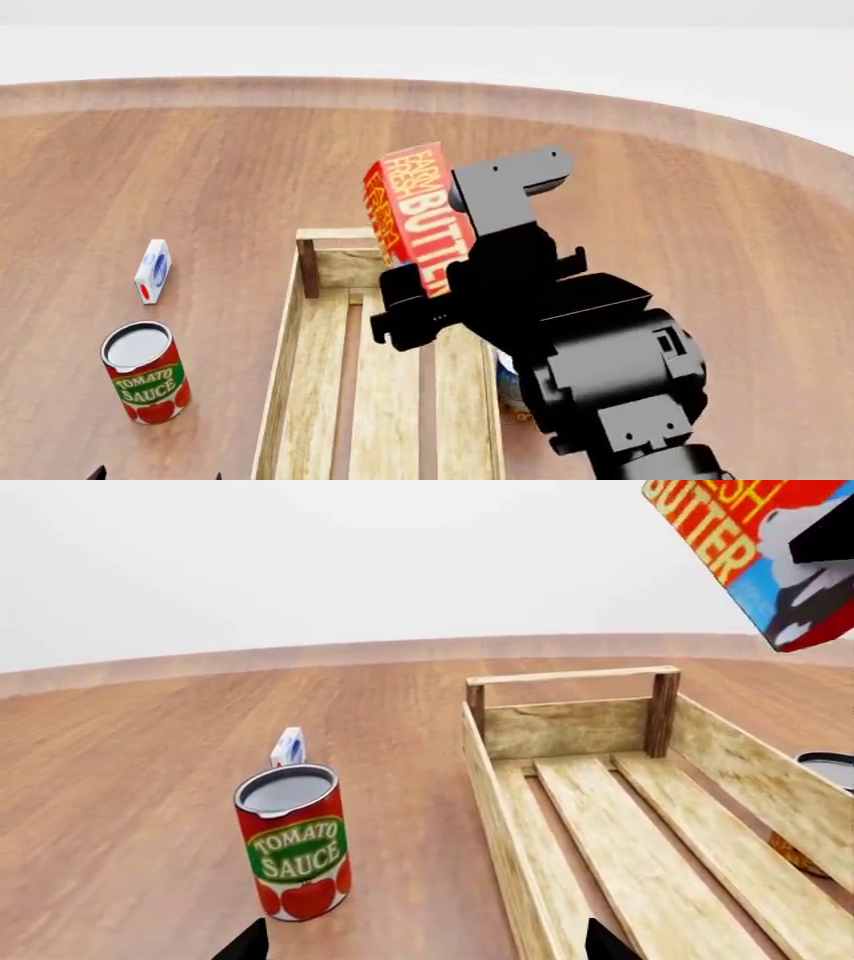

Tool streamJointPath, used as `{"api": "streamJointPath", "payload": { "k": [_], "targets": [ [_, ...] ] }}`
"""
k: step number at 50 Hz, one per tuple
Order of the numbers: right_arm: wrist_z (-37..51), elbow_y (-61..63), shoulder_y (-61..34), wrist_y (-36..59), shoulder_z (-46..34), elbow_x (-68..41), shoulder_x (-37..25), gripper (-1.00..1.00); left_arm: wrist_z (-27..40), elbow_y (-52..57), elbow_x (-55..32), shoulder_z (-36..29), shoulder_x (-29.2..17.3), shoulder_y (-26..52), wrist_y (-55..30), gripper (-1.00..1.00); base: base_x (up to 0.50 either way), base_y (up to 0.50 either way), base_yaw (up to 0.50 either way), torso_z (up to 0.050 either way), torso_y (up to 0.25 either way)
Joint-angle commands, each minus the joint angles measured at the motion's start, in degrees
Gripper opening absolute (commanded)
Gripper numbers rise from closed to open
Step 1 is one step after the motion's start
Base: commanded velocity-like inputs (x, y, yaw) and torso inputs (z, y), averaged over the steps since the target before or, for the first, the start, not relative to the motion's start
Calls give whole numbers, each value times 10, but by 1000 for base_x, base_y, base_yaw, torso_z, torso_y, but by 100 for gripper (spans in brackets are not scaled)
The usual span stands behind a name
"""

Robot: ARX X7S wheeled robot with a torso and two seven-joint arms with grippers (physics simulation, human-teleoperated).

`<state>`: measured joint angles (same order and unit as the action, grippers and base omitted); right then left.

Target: Pick up the butter and put it in the tray.

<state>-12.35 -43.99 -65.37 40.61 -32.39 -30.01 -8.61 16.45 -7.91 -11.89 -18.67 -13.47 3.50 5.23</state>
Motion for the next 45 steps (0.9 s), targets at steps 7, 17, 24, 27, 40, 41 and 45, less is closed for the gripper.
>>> {"api": "streamJointPath", "payload": {
  "k": [7,17,24,27,40,41,45],
  "targets": [
    [-2,-263,-75,-153,-270,-227,86,-100,3,0,-1,-4,-2,-3,7,100,0,0,0,0,0],
    [22,-261,-58,-143,-478,-389,86,-100,4,1,-3,-6,-4,-3,8,100,0,0,0,2,1],
    [28,-254,-51,-120,-532,-425,86,-100,6,1,-5,-6,-6,-5,10,100,0,0,0,0,1],
    [34,-254,-49,-99,-540,-431,86,-100,6,0,-5,-7,-5,-3,9,100,0,0,0,0,0],
    [6,-249,-30,-47,-544,-398,86,-100,8,-2,-7,-10,-7,-2,11,100,0,0,0,0,1],
    [5,-249,-30,-46,-542,-396,86,-100,8,-2,-7,-10,-7,-2,11,100,0,0,0,0,0],
    [1,-247,-28,-40,-541,-387,86,-100,8,-3,-8,-11,-7,-1,11,100,0,0,1,0,3]
  ]
}}
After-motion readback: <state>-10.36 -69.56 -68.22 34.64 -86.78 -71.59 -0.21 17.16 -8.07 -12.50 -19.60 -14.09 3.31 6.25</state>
